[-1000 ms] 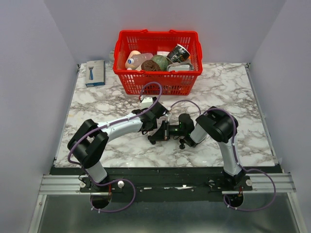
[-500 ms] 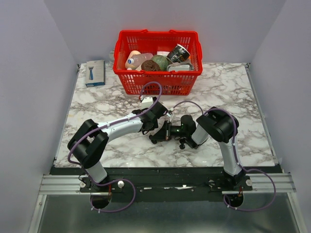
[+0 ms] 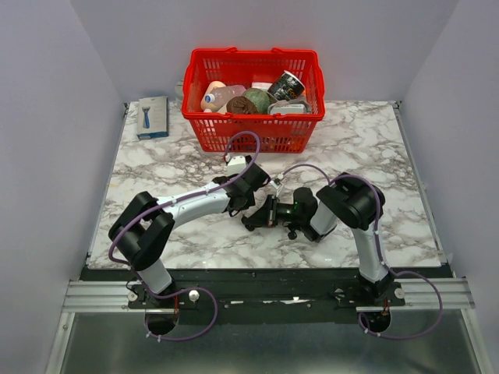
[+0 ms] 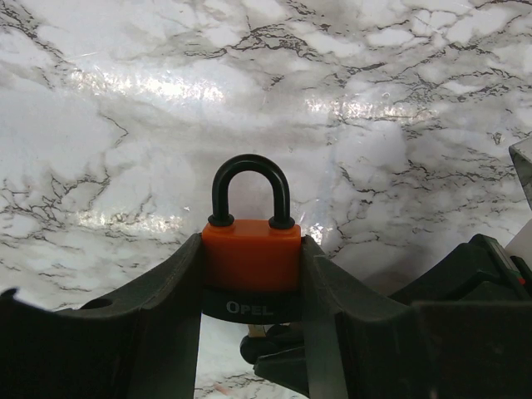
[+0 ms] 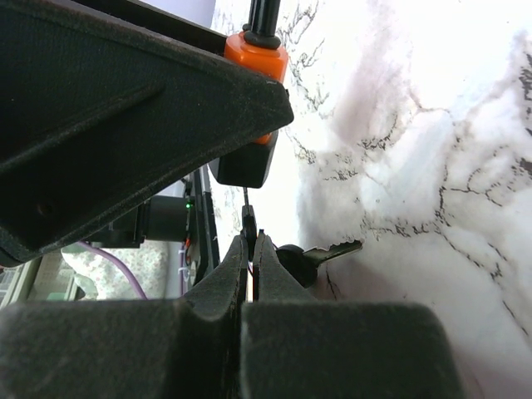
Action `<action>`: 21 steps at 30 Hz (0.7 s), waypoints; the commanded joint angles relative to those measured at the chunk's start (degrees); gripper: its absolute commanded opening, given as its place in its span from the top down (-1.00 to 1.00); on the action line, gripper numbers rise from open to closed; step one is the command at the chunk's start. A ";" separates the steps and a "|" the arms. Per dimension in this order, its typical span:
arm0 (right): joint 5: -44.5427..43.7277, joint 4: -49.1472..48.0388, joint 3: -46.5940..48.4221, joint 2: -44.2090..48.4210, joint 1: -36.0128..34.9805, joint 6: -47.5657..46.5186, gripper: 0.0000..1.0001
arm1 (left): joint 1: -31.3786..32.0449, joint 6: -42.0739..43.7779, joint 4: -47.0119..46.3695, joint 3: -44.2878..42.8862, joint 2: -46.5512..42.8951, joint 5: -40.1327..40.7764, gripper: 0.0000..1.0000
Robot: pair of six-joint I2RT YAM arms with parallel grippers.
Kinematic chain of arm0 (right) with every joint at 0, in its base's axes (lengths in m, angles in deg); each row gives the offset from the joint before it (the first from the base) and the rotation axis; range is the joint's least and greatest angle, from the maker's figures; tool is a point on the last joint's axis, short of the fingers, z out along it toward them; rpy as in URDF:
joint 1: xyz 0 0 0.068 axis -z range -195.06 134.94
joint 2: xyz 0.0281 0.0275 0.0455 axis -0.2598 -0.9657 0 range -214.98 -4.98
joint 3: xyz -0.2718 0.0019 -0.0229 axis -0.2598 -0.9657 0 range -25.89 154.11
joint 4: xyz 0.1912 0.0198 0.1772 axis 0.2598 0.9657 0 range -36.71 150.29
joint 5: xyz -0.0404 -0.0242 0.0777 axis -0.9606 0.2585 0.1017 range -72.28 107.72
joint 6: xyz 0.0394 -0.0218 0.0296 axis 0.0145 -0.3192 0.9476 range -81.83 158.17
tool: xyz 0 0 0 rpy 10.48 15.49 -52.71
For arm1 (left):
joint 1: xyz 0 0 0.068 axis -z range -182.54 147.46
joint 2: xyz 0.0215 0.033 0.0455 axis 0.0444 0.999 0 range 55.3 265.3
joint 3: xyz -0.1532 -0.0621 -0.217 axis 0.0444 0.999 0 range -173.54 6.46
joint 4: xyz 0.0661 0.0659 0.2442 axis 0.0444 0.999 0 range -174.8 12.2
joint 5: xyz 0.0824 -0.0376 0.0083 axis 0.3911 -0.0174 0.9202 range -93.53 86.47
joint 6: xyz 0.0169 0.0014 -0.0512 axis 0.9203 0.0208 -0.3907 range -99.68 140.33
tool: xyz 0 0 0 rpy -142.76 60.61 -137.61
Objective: Unlock with the key
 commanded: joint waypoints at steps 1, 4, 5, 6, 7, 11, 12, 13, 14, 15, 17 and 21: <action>-7.57 3.82 -2.44 -0.71 1.83 -3.78 0.99 | 0.87 -1.50 2.99 -1.41 0.25 -0.01 1.00; -8.45 4.43 -2.53 -0.18 1.31 -4.22 0.99 | 0.87 -2.11 2.81 -1.76 0.60 0.26 1.00; -9.06 4.61 -2.62 -0.01 1.13 -4.22 0.99 | 0.87 -2.29 2.73 -1.85 0.78 0.35 1.00; -9.50 4.78 -2.79 0.34 0.95 -4.48 0.99 | 0.87 -2.46 2.73 -1.85 0.95 0.35 1.00; -9.77 4.87 -2.88 0.43 0.69 -4.57 0.99 | 0.96 -2.46 2.55 -1.85 0.95 0.35 1.00; -10.47 6.97 -2.10 0.61 0.51 -4.58 0.99 | 1.13 -2.55 2.29 -1.85 1.13 0.35 1.00; -10.74 8.03 -1.75 0.61 0.60 -4.23 0.99 | 1.22 -2.64 2.20 -1.85 1.13 0.43 1.00; -11.00 10.56 -0.87 0.52 0.43 -4.22 0.99 | 1.31 -2.81 2.11 -1.76 1.13 0.52 1.00; -11.96 11.80 -0.60 0.96 0.51 -4.22 0.99 | 1.57 -2.90 2.11 -1.76 1.04 0.61 1.00; -12.40 13.12 -0.25 1.14 0.43 -4.40 0.99 | 1.66 -2.90 2.02 -1.85 1.13 0.78 1.00; -13.89 15.85 0.19 1.92 0.42 -4.49 0.99 | 1.75 -2.90 2.20 -2.02 1.30 0.87 1.00; -15.48 17.00 0.10 2.46 0.42 -4.40 0.99 | 1.92 -2.82 2.20 -2.29 1.92 0.87 1.00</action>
